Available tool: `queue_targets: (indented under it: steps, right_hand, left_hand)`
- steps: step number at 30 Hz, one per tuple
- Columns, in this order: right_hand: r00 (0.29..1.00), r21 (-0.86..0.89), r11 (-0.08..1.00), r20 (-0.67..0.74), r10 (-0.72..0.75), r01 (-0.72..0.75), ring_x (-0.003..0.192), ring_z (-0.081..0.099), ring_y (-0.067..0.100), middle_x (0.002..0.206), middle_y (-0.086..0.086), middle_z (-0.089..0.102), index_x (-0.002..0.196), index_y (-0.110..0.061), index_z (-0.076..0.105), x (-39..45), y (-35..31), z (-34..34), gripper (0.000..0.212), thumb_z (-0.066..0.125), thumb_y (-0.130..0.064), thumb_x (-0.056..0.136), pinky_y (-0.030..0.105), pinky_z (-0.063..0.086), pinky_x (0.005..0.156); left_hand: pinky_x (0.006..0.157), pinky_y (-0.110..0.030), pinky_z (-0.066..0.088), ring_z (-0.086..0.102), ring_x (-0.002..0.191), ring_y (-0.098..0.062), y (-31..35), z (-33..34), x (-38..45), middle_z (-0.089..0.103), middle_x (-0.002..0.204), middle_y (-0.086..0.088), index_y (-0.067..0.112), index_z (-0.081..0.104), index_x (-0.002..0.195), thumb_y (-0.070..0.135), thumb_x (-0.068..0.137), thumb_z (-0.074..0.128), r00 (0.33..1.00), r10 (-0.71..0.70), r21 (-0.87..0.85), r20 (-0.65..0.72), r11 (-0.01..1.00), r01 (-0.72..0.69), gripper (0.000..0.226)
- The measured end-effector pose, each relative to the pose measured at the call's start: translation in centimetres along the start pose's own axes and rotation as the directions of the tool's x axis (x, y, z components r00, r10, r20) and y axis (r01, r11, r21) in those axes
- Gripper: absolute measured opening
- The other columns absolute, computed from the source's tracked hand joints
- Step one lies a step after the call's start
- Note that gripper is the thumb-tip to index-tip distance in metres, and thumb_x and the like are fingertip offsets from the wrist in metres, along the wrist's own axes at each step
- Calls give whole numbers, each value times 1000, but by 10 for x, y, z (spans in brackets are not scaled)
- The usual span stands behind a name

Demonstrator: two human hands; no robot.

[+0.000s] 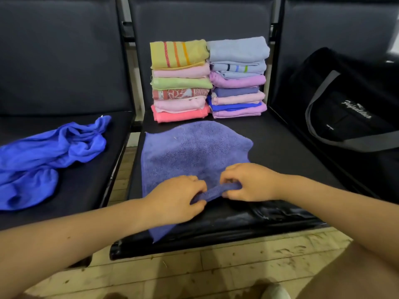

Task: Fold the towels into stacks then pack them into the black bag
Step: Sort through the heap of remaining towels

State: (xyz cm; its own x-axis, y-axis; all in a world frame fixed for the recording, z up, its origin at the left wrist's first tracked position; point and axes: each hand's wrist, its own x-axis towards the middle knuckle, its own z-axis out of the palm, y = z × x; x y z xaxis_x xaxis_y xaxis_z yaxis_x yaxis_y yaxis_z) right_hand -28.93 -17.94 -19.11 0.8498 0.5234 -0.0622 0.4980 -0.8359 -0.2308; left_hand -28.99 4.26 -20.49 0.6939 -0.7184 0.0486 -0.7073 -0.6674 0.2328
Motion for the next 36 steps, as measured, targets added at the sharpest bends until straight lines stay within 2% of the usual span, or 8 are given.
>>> queue_targets:
  steps: [3,5,8,14,18,23,29,36]
  right_hand:
    - [993,-99,995,-114,14,-25,72,44,13,79,-7,55,77,-21,52,2,-2,-1,9,49,-28,82,30,34,64]
    - [984,-117,989,-164,72,-92,82,54,17,94,-5,65,93,-22,61,4,1,-7,17,46,-26,84,30,38,67]
    - [945,-44,982,-283,166,-185,98,60,25,108,0,68,113,-22,64,4,14,-22,33,46,-14,86,36,48,80]
    - [906,410,889,-265,330,-204,76,55,11,83,-1,65,90,-6,69,-9,40,-36,13,56,-8,92,27,44,75]
    - [882,623,743,-177,437,-243,66,48,10,71,3,56,84,5,64,-11,55,-27,21,61,-14,91,27,39,66]
    - [814,820,554,-221,537,-143,88,69,10,95,0,75,103,-14,74,2,62,-31,18,59,-13,92,22,53,81]
    - [709,849,517,-300,638,-106,85,67,16,93,4,73,91,-18,73,34,69,-35,10,63,-18,91,33,53,80]
    - [619,808,555,-336,710,-198,74,52,21,79,19,58,90,11,59,84,85,-33,36,63,-25,86,36,44,68]
  left_hand:
    - [71,-40,43,57,86,-33,-1,-3,3,63,90,-9,17,47,89,28,87,44,994,-110,-37,-27,993,109,11]
    - [73,-41,44,55,82,-33,-2,-4,7,63,90,-12,15,43,91,18,92,42,977,-212,-88,-39,974,208,3]
    - [71,-42,41,51,74,-27,-4,-11,14,52,73,-3,17,34,75,16,94,38,949,-309,-210,-60,933,291,19]
    - [63,-33,32,45,61,-15,-9,-17,19,46,62,5,17,39,65,46,91,52,935,-349,-129,-62,932,339,41]
    - [65,-33,37,47,73,-21,-24,-26,18,43,63,7,19,42,73,36,90,50,940,-333,-13,-79,943,333,26]
    - [63,-33,36,45,76,-24,-48,-48,18,46,75,4,22,43,84,21,91,42,909,-369,112,-194,912,394,7]
    - [72,-32,45,58,83,-19,-89,-64,32,63,84,4,20,65,86,23,93,50,829,-518,-146,-212,855,498,17]
    - [62,-25,43,56,75,-10,-121,-54,56,62,78,7,19,67,83,23,93,51,745,-584,-306,-322,809,502,20]
